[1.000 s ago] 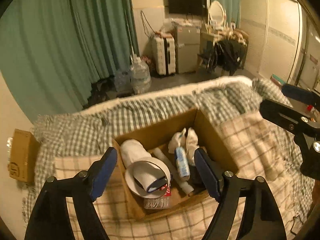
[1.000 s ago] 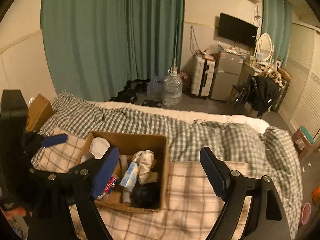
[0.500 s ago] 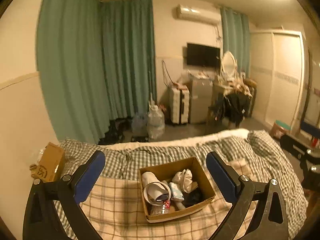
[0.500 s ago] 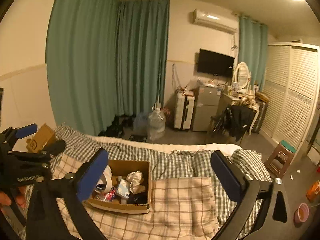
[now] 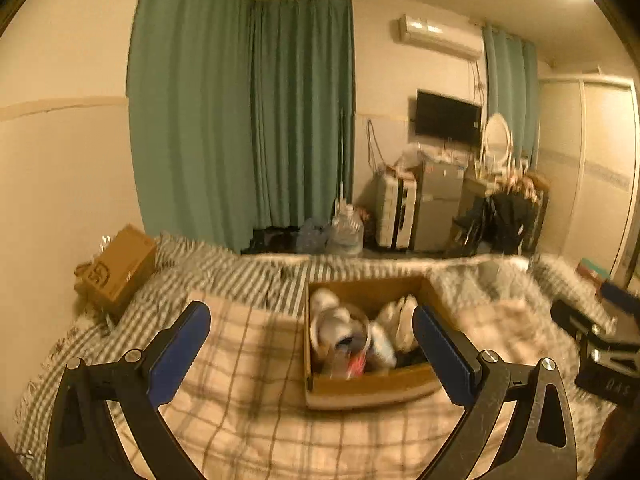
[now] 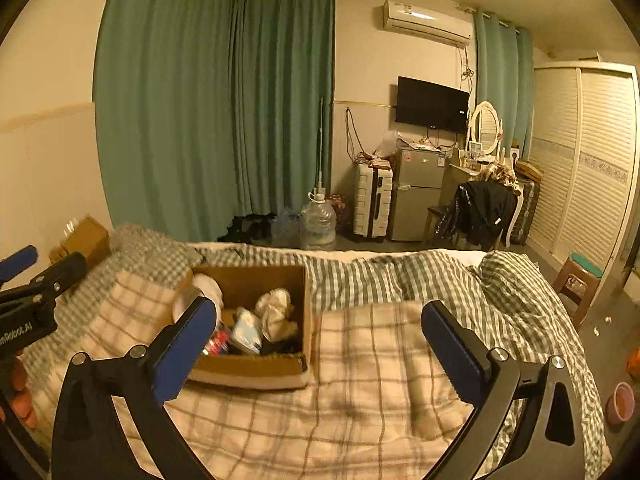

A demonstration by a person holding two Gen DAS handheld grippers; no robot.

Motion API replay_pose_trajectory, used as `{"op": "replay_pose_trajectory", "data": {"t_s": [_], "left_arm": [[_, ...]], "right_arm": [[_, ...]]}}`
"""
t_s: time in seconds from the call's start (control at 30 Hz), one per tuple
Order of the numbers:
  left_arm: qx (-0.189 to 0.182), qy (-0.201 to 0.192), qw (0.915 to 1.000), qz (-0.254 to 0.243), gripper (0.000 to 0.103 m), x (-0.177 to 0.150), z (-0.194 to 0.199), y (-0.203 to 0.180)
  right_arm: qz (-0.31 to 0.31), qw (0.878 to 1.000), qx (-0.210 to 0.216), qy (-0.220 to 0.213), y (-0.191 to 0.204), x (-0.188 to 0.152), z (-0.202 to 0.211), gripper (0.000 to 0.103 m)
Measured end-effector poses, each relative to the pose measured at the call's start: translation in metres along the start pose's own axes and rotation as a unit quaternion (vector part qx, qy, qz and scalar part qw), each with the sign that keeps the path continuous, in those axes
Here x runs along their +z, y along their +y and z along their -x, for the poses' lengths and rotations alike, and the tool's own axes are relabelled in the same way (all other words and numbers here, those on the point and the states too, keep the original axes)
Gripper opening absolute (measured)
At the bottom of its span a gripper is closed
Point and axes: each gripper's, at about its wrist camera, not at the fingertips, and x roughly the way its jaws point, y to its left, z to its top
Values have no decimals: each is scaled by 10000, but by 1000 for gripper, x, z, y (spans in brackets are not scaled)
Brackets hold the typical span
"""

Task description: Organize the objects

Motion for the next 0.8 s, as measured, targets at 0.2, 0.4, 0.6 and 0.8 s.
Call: {"op": "replay_pose_trajectory", "data": {"t_s": [0.2, 0.4, 0.6, 0.8], "left_arm": [[35, 444, 9989, -108, 103, -47, -37, -2], [94, 547, 9983, -149, 103, -65, -47, -3], [51, 616, 9980, -101, 103, -69, -52, -1], [25, 667, 9978, -27, 103, -72, -55, 0]], "right_arm": [[281, 9992, -224, 197, 6, -41, -32, 103], [223, 9990, -117, 373, 6, -60, -53, 103], [370, 9979, 7, 526, 17, -71, -66, 103], [456, 9975, 70, 531, 24, -76, -68, 103]]}}
